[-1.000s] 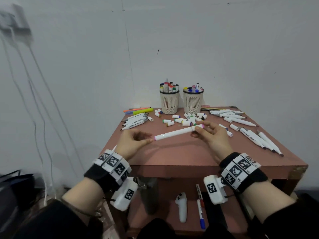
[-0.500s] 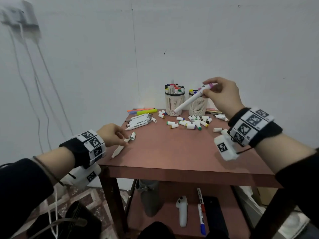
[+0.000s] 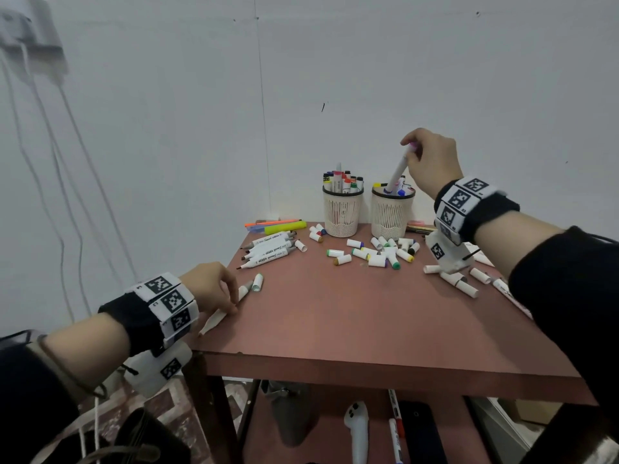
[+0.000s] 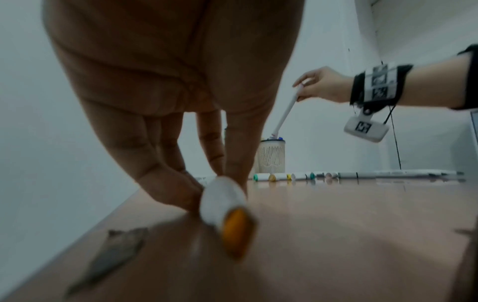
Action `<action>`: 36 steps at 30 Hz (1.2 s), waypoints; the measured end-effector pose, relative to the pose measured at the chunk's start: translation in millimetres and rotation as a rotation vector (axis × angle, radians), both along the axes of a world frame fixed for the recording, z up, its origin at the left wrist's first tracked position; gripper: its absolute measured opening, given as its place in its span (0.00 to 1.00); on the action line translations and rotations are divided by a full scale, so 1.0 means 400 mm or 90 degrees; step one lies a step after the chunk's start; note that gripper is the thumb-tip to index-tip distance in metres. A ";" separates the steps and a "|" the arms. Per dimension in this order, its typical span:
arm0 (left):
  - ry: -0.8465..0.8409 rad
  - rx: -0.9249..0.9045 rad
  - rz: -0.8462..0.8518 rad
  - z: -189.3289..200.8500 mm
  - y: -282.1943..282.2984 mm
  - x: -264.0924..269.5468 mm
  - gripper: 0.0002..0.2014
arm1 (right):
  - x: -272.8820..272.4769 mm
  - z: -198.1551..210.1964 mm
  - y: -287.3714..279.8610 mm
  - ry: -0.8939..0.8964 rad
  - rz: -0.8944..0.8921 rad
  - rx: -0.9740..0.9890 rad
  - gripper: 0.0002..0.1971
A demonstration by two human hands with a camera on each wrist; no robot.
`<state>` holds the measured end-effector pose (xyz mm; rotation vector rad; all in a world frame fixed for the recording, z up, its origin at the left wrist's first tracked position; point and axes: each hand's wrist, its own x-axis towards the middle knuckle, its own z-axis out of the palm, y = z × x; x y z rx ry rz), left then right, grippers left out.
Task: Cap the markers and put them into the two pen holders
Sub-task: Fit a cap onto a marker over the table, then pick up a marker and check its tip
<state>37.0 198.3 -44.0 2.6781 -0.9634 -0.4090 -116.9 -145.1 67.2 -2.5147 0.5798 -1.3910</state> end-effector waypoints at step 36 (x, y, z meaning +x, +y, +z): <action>0.746 -0.903 0.125 -0.105 -0.225 -0.246 0.13 | 0.084 -0.035 -0.075 0.018 -0.001 -0.084 0.14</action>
